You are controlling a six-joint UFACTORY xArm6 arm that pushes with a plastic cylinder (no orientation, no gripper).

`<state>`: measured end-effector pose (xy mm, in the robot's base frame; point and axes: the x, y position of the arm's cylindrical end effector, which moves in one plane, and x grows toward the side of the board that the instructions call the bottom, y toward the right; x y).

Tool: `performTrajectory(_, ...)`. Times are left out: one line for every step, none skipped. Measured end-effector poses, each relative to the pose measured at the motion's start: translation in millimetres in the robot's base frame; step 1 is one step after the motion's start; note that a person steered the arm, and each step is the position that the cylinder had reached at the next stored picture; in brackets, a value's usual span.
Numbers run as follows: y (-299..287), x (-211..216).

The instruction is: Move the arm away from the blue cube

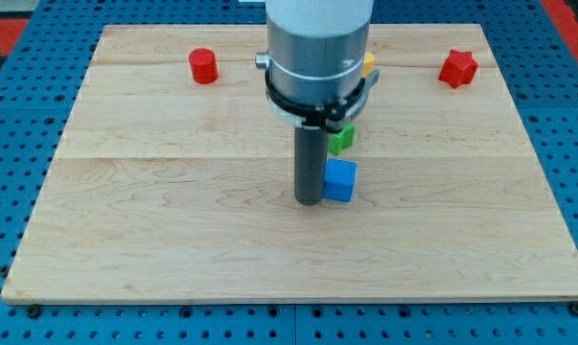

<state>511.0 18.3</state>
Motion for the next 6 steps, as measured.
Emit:
performTrajectory(16.3, 10.2)
performTrajectory(31.7, -11.9)
performTrajectory(46.4, -24.0)
performTrajectory(84.9, -2.8)
performTrajectory(121.9, -1.6)
performTrajectory(145.4, -1.6)
